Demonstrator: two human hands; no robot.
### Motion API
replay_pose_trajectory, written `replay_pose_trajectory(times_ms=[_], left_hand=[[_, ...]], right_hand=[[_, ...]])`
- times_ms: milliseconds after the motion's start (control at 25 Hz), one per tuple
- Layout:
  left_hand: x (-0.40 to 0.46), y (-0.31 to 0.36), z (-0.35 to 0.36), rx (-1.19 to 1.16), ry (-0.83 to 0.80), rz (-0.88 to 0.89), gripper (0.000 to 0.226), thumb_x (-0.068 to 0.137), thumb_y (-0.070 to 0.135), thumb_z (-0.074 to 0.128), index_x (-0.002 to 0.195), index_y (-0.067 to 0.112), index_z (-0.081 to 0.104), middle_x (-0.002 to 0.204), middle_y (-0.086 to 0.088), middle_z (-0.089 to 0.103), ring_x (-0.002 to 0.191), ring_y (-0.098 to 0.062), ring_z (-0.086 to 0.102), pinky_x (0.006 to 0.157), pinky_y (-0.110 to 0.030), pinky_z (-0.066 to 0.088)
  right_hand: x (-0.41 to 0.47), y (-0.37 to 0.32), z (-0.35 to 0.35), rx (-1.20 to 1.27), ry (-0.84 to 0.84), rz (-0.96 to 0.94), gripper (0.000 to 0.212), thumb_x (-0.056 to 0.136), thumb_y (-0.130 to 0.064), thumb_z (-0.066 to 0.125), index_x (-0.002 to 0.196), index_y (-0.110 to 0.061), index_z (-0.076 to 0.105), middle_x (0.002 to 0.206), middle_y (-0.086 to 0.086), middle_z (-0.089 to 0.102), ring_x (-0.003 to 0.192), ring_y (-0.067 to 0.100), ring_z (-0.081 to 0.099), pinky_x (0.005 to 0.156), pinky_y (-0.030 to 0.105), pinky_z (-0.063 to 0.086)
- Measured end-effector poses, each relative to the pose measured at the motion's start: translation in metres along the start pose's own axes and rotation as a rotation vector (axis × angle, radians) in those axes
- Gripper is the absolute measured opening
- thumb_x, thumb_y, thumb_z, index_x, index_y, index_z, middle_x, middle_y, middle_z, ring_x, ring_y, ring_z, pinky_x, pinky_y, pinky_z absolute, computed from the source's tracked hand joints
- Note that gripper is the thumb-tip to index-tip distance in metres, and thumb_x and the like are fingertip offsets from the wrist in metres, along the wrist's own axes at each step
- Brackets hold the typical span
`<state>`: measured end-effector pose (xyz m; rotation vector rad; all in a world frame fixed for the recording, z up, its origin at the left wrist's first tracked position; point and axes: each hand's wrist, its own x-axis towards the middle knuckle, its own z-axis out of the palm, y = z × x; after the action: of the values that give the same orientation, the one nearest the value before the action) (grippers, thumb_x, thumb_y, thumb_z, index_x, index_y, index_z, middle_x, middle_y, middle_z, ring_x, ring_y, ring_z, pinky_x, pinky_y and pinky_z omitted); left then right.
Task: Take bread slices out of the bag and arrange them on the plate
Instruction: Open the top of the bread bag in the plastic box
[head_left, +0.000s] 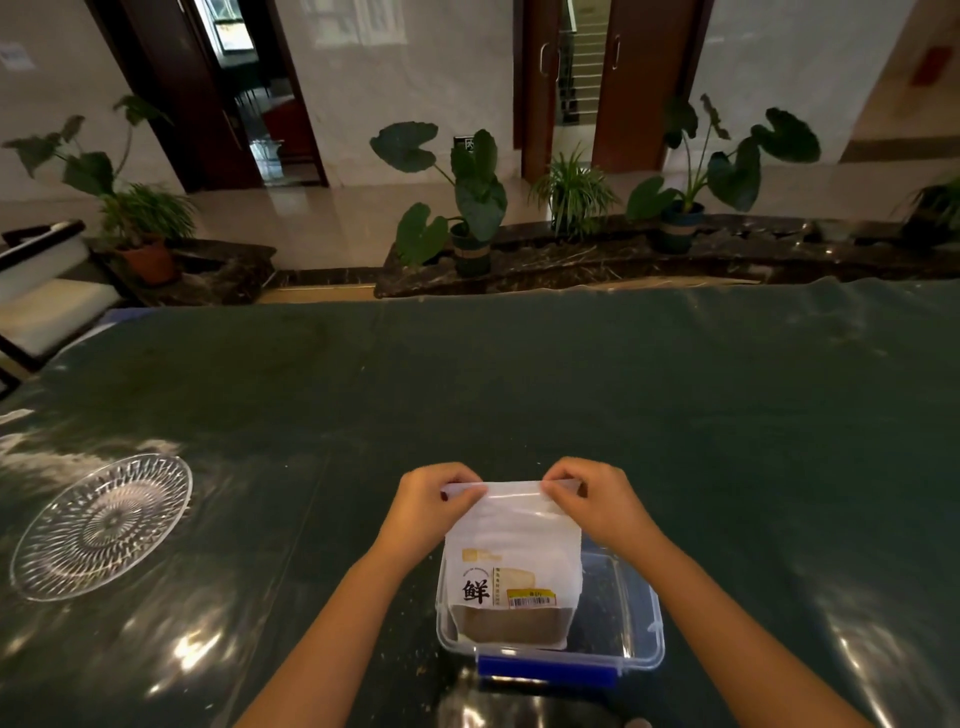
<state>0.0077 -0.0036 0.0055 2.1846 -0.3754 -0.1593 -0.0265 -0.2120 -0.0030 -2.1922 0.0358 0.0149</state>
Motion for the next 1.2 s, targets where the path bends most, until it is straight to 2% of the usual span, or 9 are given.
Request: replay_pose_trajectory(times_ms=[80, 160, 280, 400, 520, 680, 920, 1080, 1200], left_hand=[[-0.001, 0.002, -0.001, 0.108, 0.100, 0.080, 0.034, 0.078, 0.032, 0.068, 0.110, 0.034, 0.058, 0.104, 0.015, 0.060, 0.099, 0.001, 0.056, 0.094, -0.028, 0.048], [-0.008, 0.000, 0.005, 0.380, 0.152, 0.359, 0.062, 0.072, 0.048, 0.067, 0.127, 0.032, 0.045, 0.127, 0.008, 0.050, 0.122, -0.007, 0.042, 0.108, -0.035, 0.031], [-0.017, -0.003, 0.019, 0.685, 0.107, 0.628, 0.038, 0.071, 0.041, 0.071, 0.106, 0.029, 0.061, 0.126, 0.000, 0.059, 0.126, -0.020, 0.047, 0.110, -0.053, 0.024], [-0.022, -0.005, 0.022, 0.686, 0.116, 0.630, 0.018, 0.067, 0.026, 0.078, 0.082, 0.026, 0.068, 0.114, -0.001, 0.067, 0.116, -0.022, 0.057, 0.107, -0.050, 0.033], [-0.033, -0.008, 0.020, 0.654, 0.108, 0.652, 0.023, 0.064, 0.023, 0.081, 0.084, 0.026, 0.070, 0.103, 0.004, 0.071, 0.107, -0.015, 0.062, 0.106, -0.043, 0.032], [-0.051, -0.011, 0.014, 0.655, 0.065, 0.674, 0.026, 0.064, 0.018, 0.081, 0.085, 0.027, 0.069, 0.087, 0.010, 0.074, 0.091, -0.006, 0.067, 0.108, -0.047, 0.028], [-0.088, -0.012, 0.003, 0.707, 0.023, 0.699, 0.014, 0.073, 0.024, 0.069, 0.084, 0.029, 0.063, 0.080, 0.012, 0.069, 0.084, -0.003, 0.062, 0.113, -0.048, 0.024], [-0.097, -0.003, 0.000, 0.646, -0.002, 0.697, 0.019, 0.067, 0.025, 0.076, 0.084, 0.023, 0.068, 0.078, 0.005, 0.071, 0.074, -0.008, 0.066, 0.087, -0.032, 0.055], [-0.095, 0.006, 0.001, 0.642, -0.008, 0.695, 0.019, 0.066, 0.021, 0.079, 0.080, 0.022, 0.067, 0.072, 0.005, 0.068, 0.067, -0.009, 0.062, 0.076, -0.022, 0.051]], right_hand=[[0.005, -0.002, -0.002, 0.065, -0.036, 0.069, 0.015, 0.085, -0.019, 0.060, 0.072, -0.026, 0.062, 0.078, -0.010, 0.061, 0.078, 0.007, 0.059, 0.064, 0.015, 0.046], [0.009, -0.002, -0.003, 0.078, -0.024, 0.084, 0.014, 0.085, -0.018, 0.060, 0.072, -0.022, 0.065, 0.076, -0.008, 0.062, 0.076, 0.007, 0.059, 0.063, 0.016, 0.045], [0.010, -0.004, -0.004, 0.071, -0.055, 0.077, 0.014, 0.084, -0.017, 0.062, 0.071, -0.023, 0.065, 0.074, -0.009, 0.062, 0.074, 0.006, 0.059, 0.063, 0.016, 0.045], [0.009, -0.006, -0.003, 0.067, -0.077, 0.080, 0.015, 0.083, -0.017, 0.063, 0.070, -0.025, 0.065, 0.076, -0.008, 0.063, 0.077, 0.010, 0.062, 0.064, 0.017, 0.049], [0.006, -0.009, -0.007, 0.043, -0.093, 0.061, 0.015, 0.083, -0.017, 0.063, 0.072, -0.027, 0.064, 0.080, -0.007, 0.064, 0.079, 0.010, 0.063, 0.064, 0.016, 0.051], [0.007, -0.017, -0.019, -0.058, -0.199, -0.025, 0.019, 0.080, -0.016, 0.066, 0.071, -0.033, 0.065, 0.080, -0.012, 0.064, 0.080, 0.008, 0.064, 0.068, 0.019, 0.055], [0.031, -0.022, -0.028, -0.075, -0.100, 0.018, 0.015, 0.080, -0.016, 0.066, 0.069, -0.027, 0.066, 0.080, -0.002, 0.067, 0.078, 0.013, 0.065, 0.069, 0.029, 0.056], [0.043, -0.023, -0.032, -0.113, -0.035, 0.133, 0.003, 0.081, -0.020, 0.066, 0.078, -0.019, 0.066, 0.089, 0.005, 0.069, 0.080, 0.019, 0.067, 0.080, 0.040, 0.057], [0.033, -0.035, -0.029, -0.316, -0.004, -0.039, 0.023, 0.077, -0.025, 0.069, 0.100, -0.027, 0.063, 0.113, -0.002, 0.061, 0.107, 0.017, 0.057, 0.091, 0.037, 0.050]])
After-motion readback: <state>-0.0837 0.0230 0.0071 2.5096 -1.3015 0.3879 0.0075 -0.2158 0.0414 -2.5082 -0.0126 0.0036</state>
